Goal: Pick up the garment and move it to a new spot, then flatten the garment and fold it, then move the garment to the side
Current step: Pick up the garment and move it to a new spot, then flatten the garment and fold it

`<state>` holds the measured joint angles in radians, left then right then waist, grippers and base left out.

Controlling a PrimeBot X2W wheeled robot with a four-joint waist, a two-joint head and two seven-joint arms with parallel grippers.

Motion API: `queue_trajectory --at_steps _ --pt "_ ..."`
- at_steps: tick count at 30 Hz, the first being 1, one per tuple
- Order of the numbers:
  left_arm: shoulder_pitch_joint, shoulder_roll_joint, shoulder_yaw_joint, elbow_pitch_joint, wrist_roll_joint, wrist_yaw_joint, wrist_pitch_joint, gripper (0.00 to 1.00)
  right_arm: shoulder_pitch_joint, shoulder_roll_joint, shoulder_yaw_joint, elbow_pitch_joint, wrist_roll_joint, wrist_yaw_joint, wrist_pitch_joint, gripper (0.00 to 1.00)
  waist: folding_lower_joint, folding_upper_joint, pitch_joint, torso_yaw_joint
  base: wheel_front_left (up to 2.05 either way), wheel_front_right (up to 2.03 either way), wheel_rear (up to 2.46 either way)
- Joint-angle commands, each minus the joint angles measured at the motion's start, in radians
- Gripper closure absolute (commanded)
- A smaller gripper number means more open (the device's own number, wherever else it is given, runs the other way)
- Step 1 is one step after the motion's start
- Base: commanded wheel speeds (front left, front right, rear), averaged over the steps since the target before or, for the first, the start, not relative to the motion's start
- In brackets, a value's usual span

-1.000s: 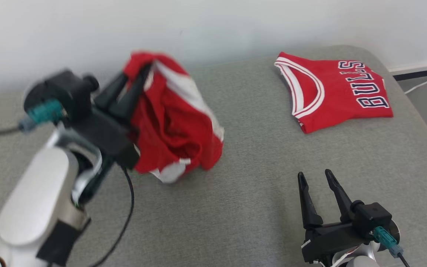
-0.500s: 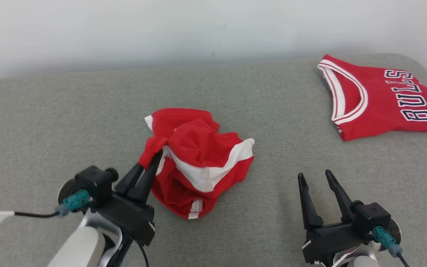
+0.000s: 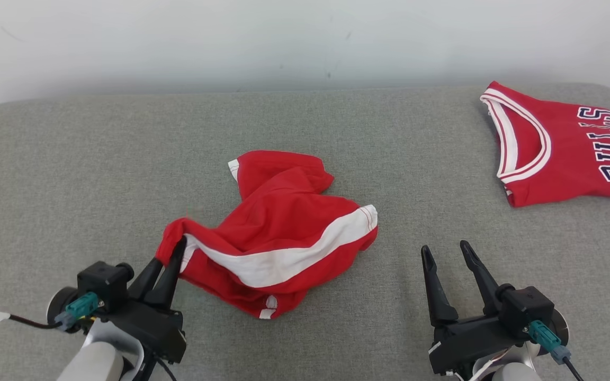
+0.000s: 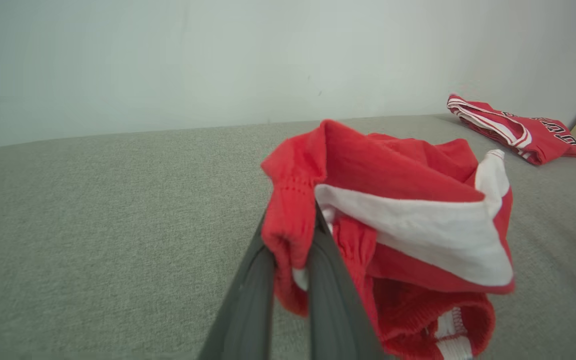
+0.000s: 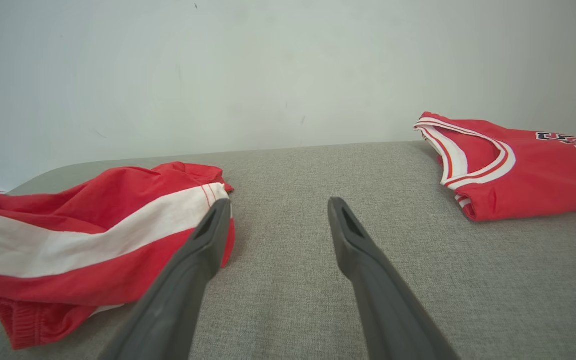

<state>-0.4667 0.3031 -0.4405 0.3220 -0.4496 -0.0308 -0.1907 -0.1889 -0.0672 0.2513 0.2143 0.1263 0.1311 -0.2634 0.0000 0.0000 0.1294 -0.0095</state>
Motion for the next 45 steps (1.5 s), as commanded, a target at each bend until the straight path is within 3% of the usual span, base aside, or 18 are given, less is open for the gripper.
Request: queue_trajectory --at_steps 1,3,5,14,26,34,45 --pt "0.016 -0.005 0.001 0.016 -0.006 0.001 -0.012 1.00 0.001 -0.005 0.002 0.004 0.010 -0.001 -0.001 0.00 0.0000 0.0000 0.000 -0.002 0.00 0.00 0.00" --pt "0.018 -0.010 0.008 0.048 -0.009 0.007 -0.028 1.00 0.000 -0.006 0.001 0.004 0.012 -0.001 -0.001 0.00 0.0000 0.0000 0.002 -0.004 0.00 0.00 0.00" --pt "0.013 -0.015 0.016 0.068 0.002 0.019 -0.046 0.00 -0.002 -0.006 0.001 0.003 0.012 -0.001 -0.001 0.00 0.0000 0.0000 0.006 -0.006 0.00 0.00 0.00" --pt "0.061 -0.061 0.109 0.007 0.029 0.068 -0.075 0.00 -0.005 -0.007 -0.017 -0.001 0.009 -0.001 -0.001 0.00 0.0000 0.0000 0.013 0.010 0.00 0.00 0.00" --pt "0.233 -0.189 0.250 -0.183 0.111 0.049 -0.076 0.00 -0.004 -0.017 -0.028 -0.005 0.010 -0.001 -0.001 0.00 0.0000 0.0000 0.009 0.041 0.00 0.00 0.00" --pt "0.323 -0.234 0.229 -0.230 0.154 0.012 -0.075 0.00 0.002 -0.018 -0.036 -0.007 0.008 -0.001 -0.001 0.00 0.0000 0.0000 0.009 0.055 0.00 0.00 0.00" --pt "0.299 -0.247 0.116 -0.086 0.195 -0.069 -0.075 0.00 -0.020 -0.020 -0.005 0.000 0.017 -0.001 -0.001 0.00 0.0000 0.0000 0.019 0.022 0.00 0.00 0.00"
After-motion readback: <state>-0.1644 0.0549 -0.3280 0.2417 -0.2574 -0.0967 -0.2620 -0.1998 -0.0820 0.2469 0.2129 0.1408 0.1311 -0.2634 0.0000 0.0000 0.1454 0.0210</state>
